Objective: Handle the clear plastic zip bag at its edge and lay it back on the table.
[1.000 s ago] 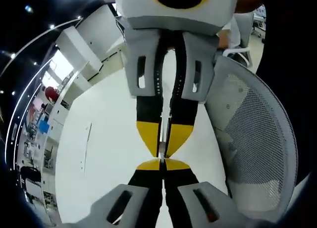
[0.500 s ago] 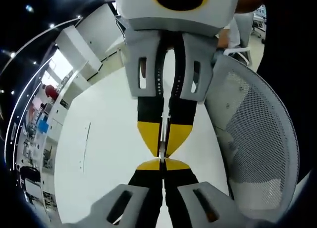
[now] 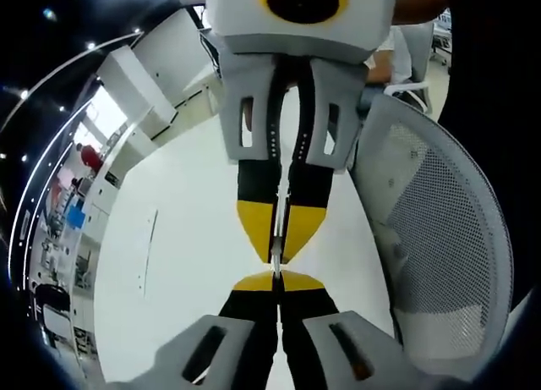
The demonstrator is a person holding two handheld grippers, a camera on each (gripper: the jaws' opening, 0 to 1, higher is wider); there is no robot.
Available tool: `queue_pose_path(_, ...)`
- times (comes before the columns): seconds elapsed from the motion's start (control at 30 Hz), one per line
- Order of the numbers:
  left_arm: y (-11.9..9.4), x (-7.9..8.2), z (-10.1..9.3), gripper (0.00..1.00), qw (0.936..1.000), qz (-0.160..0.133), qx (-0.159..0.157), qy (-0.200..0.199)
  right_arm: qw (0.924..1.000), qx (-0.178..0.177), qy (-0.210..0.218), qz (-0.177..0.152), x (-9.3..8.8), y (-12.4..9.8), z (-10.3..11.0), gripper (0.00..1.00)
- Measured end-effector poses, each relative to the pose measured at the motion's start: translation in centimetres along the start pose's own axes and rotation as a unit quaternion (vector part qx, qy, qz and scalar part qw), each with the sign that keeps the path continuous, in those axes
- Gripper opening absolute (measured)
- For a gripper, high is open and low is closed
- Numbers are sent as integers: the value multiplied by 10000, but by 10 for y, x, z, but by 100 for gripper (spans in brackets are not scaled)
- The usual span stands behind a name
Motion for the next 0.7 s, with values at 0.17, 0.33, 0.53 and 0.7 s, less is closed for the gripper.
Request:
queue_pose_path(0.17, 0, -3, 2, 0, 10000, -15, 14, -29, 10000, -51, -45, 17, -1, 0, -1, 0)
queue_pose_path(0.33, -1, -7, 3, 0, 10000, -7, 42, -68, 9999, -97, -24, 26, -5, 0, -2, 0)
queue_pose_path(0.53, -2, -7, 2, 0, 9999, -34, 46, -99, 10000, -94, 17, 24, -8, -1, -2, 0)
queue_pose_path(0.7, -1, -7, 3, 0, 9999, -88, 27, -111, 9999, -111, 68, 33, -11, -3, 0, 0)
Point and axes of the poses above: the point that each gripper's makers call its tool centre point, and the gripper's own axes: y roughly forward along the fingers, z roughly to its left, x roughly out of its top, the point moved 5 cm from there along -y, roughly backward along the fingers, and after that the axes turned 9 degrees about z, right-handed, at the moved point
